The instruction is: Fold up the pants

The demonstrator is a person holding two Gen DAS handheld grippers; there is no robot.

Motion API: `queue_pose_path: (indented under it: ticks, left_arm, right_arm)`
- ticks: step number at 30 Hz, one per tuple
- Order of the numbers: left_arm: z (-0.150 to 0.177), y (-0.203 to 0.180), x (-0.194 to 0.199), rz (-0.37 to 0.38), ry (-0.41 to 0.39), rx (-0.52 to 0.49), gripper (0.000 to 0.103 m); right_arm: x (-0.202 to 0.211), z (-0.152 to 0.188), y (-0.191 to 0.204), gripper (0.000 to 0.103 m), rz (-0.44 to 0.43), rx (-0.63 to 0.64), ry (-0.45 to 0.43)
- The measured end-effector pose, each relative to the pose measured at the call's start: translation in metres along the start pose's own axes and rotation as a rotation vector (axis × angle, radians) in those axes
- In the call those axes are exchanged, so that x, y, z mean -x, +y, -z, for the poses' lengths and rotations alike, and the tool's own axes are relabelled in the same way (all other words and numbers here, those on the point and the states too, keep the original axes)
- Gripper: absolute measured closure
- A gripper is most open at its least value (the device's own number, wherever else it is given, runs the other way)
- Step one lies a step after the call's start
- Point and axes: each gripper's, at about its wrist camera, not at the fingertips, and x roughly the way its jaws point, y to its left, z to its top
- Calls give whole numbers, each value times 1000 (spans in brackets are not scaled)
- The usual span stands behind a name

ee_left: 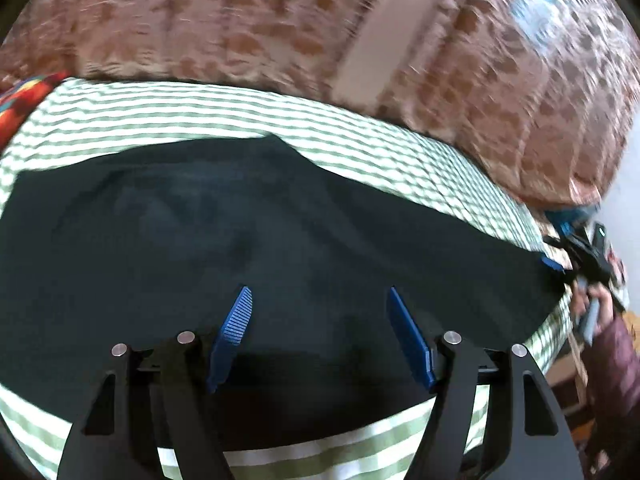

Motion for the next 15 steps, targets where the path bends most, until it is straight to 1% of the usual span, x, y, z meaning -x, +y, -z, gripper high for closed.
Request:
queue_pose_path:
  ticks: [1, 2, 3, 4, 5, 6, 7, 8, 9, 10, 11, 13, 14, 15]
  left_arm:
    - [0, -3, -2, 2, 8, -18, 34]
    - [1, -9, -7, 7, 18, -35, 34]
    - [1, -12, -11, 15, 29, -41, 34]
    - [2, -14, -15, 18, 41, -44, 34]
    - [2, -16, -20, 14, 54, -48, 34]
    - [2, -17, -24, 8, 63, -52, 34]
    - [3, -17, -27, 1, 71, -55, 34]
    - [4, -19, -30, -7, 78, -62, 34]
    - [4, -19, -32, -11, 79, -66, 34]
    - [3, -20, -33, -13, 80, -68, 34]
    - [4, -19, -34, -9, 82, -65, 34]
    - [3, -17, -35, -2, 87, -54, 34]
    - [3, -14, -37, 5, 93, -43, 33]
    - [2, -14, -39, 15, 97, -34, 30]
  right_arm:
    - [-2, -3, -10, 63, 46, -13, 7]
    - [-6, -4, -22, 80, 74, -20, 19]
    - [-8, -4, -34, 88, 78, -32, 22]
    - [-7, -4, -43, 98, 73, -43, 12]
    - [-4, -3, -50, 100, 60, -59, 6]
    - [0, -3, -55, 100, 34, -81, 1]
    - [5, -2, -57, 96, 15, -92, -11]
    - [13, -1, -57, 81, 3, -92, -30]
    - [29, 2, -58, 69, -3, -94, -70]
    - [41, 5, -59, 62, -18, -102, -99]
    - [51, 8, -61, 62, -36, -114, -120]
    - [76, 19, -71, 61, -102, -159, -150]
    - [90, 27, -78, 57, -144, -181, -157]
    - [96, 30, -80, 54, -167, -196, -155]
